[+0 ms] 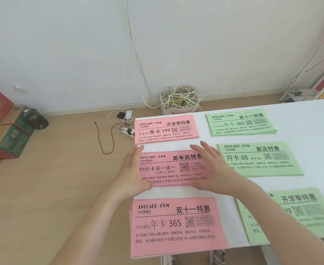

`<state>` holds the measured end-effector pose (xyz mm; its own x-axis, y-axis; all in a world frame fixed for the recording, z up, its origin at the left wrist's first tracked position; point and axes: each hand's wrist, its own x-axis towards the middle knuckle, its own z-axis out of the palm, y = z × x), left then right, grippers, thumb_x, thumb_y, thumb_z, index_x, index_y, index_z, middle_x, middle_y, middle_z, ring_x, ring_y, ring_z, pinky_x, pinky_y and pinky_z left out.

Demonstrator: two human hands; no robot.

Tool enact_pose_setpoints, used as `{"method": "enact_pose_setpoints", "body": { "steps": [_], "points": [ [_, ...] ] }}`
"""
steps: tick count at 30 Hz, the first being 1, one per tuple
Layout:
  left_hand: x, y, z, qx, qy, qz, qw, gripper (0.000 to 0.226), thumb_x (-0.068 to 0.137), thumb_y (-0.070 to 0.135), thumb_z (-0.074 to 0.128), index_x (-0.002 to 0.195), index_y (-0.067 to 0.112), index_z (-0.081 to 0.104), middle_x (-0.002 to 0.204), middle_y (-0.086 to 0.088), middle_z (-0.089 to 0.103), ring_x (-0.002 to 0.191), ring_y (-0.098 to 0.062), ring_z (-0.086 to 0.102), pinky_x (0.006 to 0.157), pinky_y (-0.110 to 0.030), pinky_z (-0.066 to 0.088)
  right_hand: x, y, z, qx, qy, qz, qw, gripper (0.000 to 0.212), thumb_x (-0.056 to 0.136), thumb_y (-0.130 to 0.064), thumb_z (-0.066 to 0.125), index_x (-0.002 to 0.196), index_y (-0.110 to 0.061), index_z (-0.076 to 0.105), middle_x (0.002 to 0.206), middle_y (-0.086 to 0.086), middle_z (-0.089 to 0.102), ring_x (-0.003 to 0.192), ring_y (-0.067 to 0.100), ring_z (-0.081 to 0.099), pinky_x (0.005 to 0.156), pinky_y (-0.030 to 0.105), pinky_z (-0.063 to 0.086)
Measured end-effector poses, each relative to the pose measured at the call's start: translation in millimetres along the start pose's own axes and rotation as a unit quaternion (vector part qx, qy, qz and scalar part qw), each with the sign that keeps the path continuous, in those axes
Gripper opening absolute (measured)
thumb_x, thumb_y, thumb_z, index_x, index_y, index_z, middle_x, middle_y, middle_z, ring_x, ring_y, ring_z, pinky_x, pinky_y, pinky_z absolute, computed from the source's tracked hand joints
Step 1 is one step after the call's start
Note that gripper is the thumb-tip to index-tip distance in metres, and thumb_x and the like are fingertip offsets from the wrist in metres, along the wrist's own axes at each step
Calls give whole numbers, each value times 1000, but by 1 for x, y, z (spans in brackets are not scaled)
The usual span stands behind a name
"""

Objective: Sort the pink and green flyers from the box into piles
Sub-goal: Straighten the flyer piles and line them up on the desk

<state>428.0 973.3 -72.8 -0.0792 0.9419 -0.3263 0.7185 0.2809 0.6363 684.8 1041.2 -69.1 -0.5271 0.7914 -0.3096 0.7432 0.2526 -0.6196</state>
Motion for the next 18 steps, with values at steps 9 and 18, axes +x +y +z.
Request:
{"method": "enact_pose_setpoints", "body": {
  "steps": [9,18],
  "points": [
    [20,16,-24,321,-140,56,935,113,71,35,73,150,26,-6,154,2,2,143,-23,5,116,-33,16,24,-5,-23,-265,-92,-44,959,114,64,-44,78,150,-35,3,150,-3,18,136,21,22,111,41,31],
    [-10,20,-24,253,-73,90,961,109,73,46,67,149,33,-10,154,12,-6,143,-16,-4,119,-38,13,-25,-20,-23,-175,-58,-70,980,113,62,-61,71,145,-48,-4,153,-15,6,141,12,9,115,47,23]
  ]
}}
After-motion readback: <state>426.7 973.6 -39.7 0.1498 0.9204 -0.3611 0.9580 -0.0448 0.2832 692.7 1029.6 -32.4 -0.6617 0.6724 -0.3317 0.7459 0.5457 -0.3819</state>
